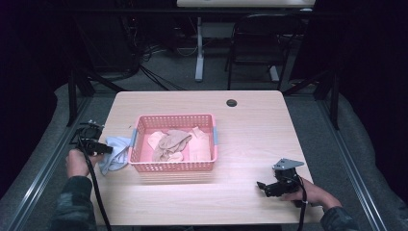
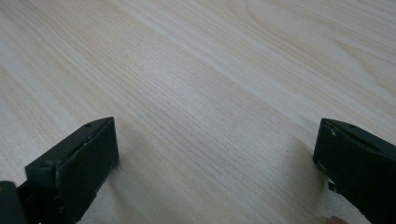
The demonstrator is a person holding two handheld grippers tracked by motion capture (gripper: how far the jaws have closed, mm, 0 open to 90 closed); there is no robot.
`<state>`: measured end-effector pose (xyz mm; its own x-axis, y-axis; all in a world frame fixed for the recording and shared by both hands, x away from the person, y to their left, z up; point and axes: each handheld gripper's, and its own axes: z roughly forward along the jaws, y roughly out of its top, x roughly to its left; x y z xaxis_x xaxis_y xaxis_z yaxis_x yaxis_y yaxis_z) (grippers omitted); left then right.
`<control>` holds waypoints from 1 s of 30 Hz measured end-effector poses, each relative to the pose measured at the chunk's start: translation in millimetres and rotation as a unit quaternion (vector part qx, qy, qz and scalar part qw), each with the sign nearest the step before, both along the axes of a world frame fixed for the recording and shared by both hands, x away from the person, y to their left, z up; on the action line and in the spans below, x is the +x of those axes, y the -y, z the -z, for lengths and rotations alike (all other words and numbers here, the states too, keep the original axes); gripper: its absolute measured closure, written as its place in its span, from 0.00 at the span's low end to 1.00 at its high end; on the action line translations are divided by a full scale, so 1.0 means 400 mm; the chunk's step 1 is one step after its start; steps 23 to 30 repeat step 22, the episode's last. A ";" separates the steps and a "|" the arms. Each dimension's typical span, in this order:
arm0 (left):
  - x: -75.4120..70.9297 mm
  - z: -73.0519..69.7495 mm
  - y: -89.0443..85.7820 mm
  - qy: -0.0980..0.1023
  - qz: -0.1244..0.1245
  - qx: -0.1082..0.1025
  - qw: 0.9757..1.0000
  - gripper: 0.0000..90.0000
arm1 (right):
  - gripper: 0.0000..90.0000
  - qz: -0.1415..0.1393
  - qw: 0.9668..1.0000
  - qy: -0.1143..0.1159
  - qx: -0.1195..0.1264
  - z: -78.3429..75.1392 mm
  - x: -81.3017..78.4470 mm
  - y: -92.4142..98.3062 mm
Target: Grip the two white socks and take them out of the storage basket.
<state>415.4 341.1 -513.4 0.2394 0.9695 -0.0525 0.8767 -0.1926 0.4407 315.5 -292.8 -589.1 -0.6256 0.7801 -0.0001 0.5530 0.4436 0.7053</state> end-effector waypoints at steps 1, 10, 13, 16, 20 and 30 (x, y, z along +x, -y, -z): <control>-0.003 -0.003 0.000 0.003 -0.006 0.005 1.000 0.69 | 0.00 0.000 1.000 0.000 0.000 0.000 0.000 0.000; -0.080 -0.055 -0.013 0.057 -0.038 0.011 0.998 0.25 | 0.00 0.000 1.000 0.000 0.000 0.000 0.000 0.000; -0.119 -0.054 -0.020 0.063 -0.037 0.015 0.997 0.17 | 0.00 0.000 1.000 0.000 0.000 0.000 0.000 0.000; -0.169 -0.034 -0.026 0.075 -0.047 0.024 0.996 0.12 | 0.00 0.000 1.000 0.001 0.000 0.000 0.000 0.000; -0.203 -0.007 -0.028 0.069 -0.043 0.035 0.996 0.05 | 0.00 -0.002 1.000 0.000 -0.003 0.000 0.001 0.001; -0.208 0.004 -0.037 0.062 -0.043 0.034 0.997 0.05 | 0.00 -0.004 1.000 0.000 -0.001 0.000 0.002 0.000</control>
